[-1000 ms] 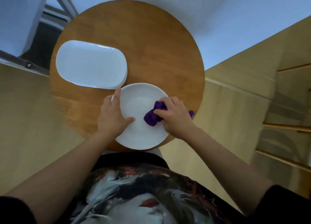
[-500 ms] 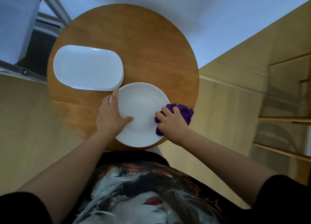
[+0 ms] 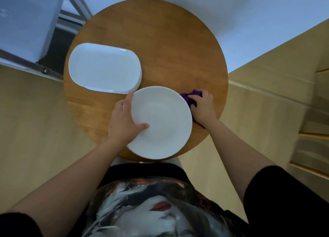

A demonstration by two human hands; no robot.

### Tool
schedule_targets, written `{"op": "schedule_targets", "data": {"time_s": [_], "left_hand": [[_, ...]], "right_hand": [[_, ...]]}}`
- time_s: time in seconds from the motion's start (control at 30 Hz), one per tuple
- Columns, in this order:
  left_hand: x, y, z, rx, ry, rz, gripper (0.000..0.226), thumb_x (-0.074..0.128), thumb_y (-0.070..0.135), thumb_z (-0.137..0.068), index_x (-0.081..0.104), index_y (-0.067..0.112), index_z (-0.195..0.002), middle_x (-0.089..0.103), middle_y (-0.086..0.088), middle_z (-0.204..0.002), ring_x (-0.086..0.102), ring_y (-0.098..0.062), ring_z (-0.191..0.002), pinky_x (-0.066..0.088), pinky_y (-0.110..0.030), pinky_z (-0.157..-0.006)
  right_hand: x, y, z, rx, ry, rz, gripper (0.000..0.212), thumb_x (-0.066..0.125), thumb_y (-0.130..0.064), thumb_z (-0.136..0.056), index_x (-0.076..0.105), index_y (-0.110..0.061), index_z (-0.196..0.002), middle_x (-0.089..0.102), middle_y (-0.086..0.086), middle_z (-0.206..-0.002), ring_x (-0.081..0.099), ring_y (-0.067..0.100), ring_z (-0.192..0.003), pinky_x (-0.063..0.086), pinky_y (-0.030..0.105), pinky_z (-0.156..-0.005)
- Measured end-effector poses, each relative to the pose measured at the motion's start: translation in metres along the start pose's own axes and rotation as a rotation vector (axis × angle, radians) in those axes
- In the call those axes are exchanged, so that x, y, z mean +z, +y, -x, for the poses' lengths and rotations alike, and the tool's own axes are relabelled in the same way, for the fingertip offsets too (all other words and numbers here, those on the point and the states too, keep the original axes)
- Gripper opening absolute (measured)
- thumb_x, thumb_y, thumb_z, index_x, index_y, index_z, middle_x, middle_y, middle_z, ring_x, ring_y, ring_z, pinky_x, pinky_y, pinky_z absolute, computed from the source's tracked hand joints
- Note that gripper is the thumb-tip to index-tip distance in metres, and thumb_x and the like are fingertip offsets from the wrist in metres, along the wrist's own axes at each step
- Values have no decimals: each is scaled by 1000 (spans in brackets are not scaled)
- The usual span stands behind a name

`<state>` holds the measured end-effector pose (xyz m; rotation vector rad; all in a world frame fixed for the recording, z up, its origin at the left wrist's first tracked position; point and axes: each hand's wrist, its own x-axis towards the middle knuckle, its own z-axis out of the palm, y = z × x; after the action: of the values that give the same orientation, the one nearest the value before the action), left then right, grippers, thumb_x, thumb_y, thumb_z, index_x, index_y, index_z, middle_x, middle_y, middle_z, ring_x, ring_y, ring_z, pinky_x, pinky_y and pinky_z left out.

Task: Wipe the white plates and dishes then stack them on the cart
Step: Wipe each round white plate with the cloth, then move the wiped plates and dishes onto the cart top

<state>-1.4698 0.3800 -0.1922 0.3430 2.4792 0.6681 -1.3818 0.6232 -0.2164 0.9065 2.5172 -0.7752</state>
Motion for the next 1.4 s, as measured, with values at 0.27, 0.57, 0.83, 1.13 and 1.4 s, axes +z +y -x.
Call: {"op": "schedule_targets", "data": {"time_s": [0.27, 0.57, 0.83, 1.13, 1.4], "left_hand": [[-7, -2, 3, -34, 39, 255, 72, 70, 37, -81, 34, 28, -142, 46, 5, -135, 41, -13, -122, 36, -28, -94], [-13, -10, -7, -455, -251, 982, 31, 52, 53, -88, 63, 32, -108, 68, 2, -110, 63, -18, -102, 51, -38, -81], [-17, -21, -6, -396, -377, 1079, 43, 52, 56, -77, 63, 32, -110, 72, 5, -97, 69, -16, -89, 55, -27, -60], [-5, -21, -2, -345, -434, 1391, 62, 79, 57, -55, 65, 26, -107, 72, 0, -95, 70, -18, -84, 56, -33, -62], [4, -28, -4, -396, -399, 1458, 33, 56, 40, -76, 67, 24, -103, 72, -2, -91, 70, -19, -81, 56, -33, -62]], "right_hand": [[0, -25, 12, 213, 321, -715, 45, 39, -44, -92, 56, -23, -128, 40, -4, -144, 30, 16, -136, 25, 28, -109], [29, -47, 53, 422, 17, -1044, 40, 44, -41, -95, 54, -20, -129, 58, 3, -127, 56, 21, -115, 47, 42, -94], [31, -33, 49, 438, -166, -1302, 42, 39, -46, -97, 59, -19, -121, 64, 5, -121, 61, 23, -110, 48, 41, -92], [37, -24, 42, 434, -356, -1499, 76, 65, -66, -64, 60, -19, -123, 64, 9, -122, 62, 27, -106, 51, 42, -87], [39, -23, 41, 386, -379, -1559, 51, 45, -56, -88, 61, -21, -123, 63, 7, -123, 61, 26, -109, 52, 40, -86]]}}
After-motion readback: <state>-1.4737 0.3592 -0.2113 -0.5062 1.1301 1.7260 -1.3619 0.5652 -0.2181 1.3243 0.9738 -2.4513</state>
